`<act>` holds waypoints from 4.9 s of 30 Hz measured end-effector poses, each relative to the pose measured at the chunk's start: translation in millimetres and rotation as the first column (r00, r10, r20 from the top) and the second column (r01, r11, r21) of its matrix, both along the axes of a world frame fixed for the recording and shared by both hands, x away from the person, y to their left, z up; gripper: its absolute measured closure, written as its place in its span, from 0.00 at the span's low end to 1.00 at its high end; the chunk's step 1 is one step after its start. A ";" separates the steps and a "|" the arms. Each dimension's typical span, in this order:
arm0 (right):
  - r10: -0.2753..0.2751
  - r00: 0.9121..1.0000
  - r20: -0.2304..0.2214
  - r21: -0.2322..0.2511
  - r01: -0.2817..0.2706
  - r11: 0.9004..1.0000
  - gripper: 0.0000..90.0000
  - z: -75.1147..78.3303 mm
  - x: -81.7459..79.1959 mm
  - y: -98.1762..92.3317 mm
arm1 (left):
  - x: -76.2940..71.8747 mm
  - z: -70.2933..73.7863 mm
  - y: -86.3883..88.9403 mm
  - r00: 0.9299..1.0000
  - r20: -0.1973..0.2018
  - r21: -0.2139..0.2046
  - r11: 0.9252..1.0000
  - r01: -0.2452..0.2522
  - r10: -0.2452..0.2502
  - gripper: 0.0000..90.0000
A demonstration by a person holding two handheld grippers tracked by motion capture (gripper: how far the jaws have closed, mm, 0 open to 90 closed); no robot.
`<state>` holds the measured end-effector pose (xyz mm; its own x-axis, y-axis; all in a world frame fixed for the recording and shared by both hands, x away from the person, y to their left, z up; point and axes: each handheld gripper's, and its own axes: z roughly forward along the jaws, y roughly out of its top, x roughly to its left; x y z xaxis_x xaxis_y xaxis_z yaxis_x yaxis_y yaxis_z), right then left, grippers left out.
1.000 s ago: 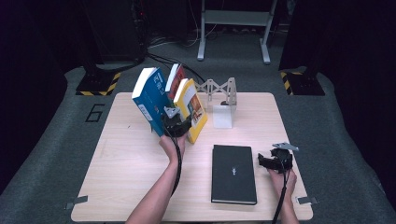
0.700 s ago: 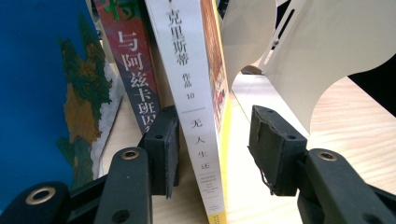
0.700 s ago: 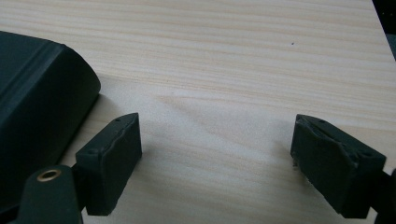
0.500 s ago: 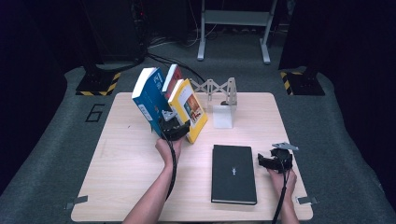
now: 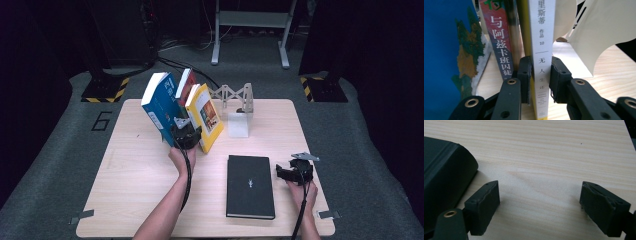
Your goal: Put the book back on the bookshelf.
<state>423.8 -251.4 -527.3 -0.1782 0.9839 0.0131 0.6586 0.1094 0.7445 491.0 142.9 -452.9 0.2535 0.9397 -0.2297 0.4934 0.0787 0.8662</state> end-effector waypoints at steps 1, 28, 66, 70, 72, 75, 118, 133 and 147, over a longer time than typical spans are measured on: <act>0.001 1.000 0.000 0.000 -0.001 1.000 0.18 0.0 0.1 0.0 | 0.4 -0.4 1.4 1.000 -0.004 -0.002 1.000 -0.001 0.001 0.79; 0.037 0.998 0.049 0.017 -0.038 0.999 0.16 51.2 -6.5 29.0 | -47.9 -39.5 59.4 0.982 -0.147 0.120 0.983 0.137 -0.119 0.27; 0.388 0.920 0.047 0.002 -0.389 0.921 0.15 86.1 68.0 235.1 | -73.8 -78.5 142.9 0.972 -0.228 0.272 0.956 0.113 -0.051 0.00; 0.407 0.913 0.040 0.002 -0.407 0.913 0.16 89.0 74.9 248.1 | -73.8 -78.5 143.0 0.972 -0.228 0.274 0.955 0.115 -0.051 0.00; 0.420 0.907 0.033 0.000 -0.420 0.907 0.16 89.0 77.5 252.5 | -73.9 -78.5 142.9 0.972 -0.227 0.274 0.955 0.114 -0.051 0.00; 0.433 0.901 0.029 -0.005 -0.433 0.901 0.16 89.5 80.8 261.8 | -73.9 -78.5 142.9 0.972 -0.228 0.273 0.955 0.114 -0.051 0.00; 0.404 0.912 0.068 -0.091 -0.398 0.913 0.81 98.4 89.1 286.9 | -74.2 -78.6 142.5 0.973 -0.227 0.270 0.957 0.110 -0.047 0.00; 0.412 0.908 0.070 -0.068 -0.408 0.910 0.85 101.1 85.3 261.1 | -74.4 -77.9 143.4 0.971 -0.234 0.281 0.952 0.120 -0.054 0.00; 0.386 0.920 0.073 -0.088 -0.379 0.921 0.85 100.8 94.0 274.4 | -74.3 -78.7 142.3 0.974 -0.224 0.271 0.957 0.105 -0.043 0.00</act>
<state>517.8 23.0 -426.5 -0.5383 0.8383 -0.0862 0.4889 0.3939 0.7783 416.6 285.2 -531.5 0.2987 0.9542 -0.0176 0.6643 -0.1946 0.7216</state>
